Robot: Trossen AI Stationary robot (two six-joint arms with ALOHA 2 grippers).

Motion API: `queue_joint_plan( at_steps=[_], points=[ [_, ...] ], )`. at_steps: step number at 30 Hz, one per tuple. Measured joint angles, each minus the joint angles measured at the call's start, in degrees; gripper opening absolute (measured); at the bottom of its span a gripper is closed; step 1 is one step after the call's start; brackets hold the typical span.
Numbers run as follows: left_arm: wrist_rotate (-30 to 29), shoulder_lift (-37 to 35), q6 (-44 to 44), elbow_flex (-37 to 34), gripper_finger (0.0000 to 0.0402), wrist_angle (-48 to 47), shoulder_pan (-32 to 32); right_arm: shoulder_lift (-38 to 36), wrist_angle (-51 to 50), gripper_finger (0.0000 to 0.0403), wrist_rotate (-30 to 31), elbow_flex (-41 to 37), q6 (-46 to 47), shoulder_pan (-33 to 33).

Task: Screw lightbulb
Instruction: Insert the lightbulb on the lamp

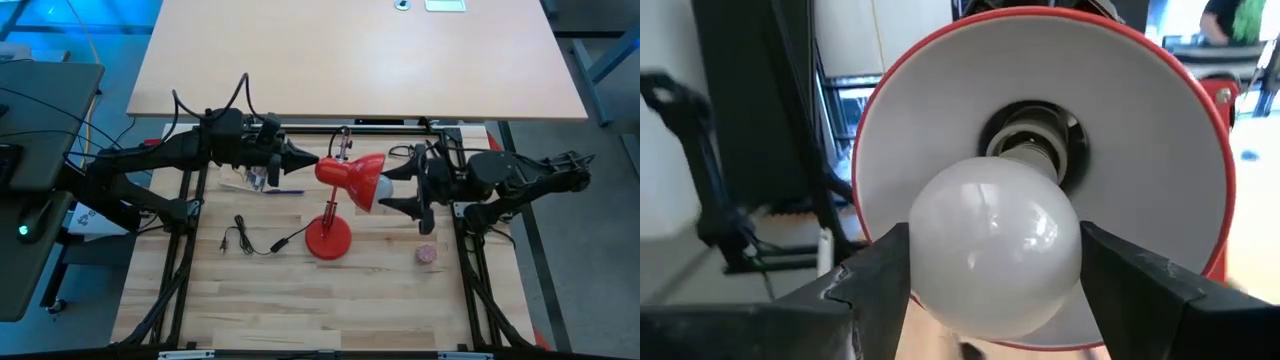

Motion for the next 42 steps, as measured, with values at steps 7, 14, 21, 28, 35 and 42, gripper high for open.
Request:
queue_joint_plan(
  at_steps=[7, 14, 21, 28, 35, 42],
  points=[
    [-0.9, 0.0, -1.8, 0.0, 0.0, 0.0, 0.0, 0.1, 1.6, 0.025, 0.1, -0.1, 9.4, 0.1],
    [-1.2, 0.0, -1.1, 0.0, 0.0, -0.1, 0.0, 0.1, 3.6, 0.025, 0.2, -0.1, 13.5, 0.1],
    [-1.5, 0.0, -1.0, 0.0, 0.0, -0.1, 0.0, 0.3, 3.5, 0.025, 1.3, -0.1, 9.0, 0.1],
    [-1.5, 0.0, -1.6, 0.0, 0.0, -0.2, -0.2, 1.2, 3.6, 0.025, 2.1, -0.1, 8.8, 0.1],
    [-3.0, 0.0, -1.2, 0.0, 0.0, -0.3, -2.1, 1.9, 4.6, 0.025, 1.6, 0.0, 9.5, 0.2],
    [-3.3, 0.0, -1.3, 0.0, 0.0, -0.3, -2.3, 1.9, 4.5, 0.025, 1.7, 0.0, 8.0, 0.2]
  ],
)
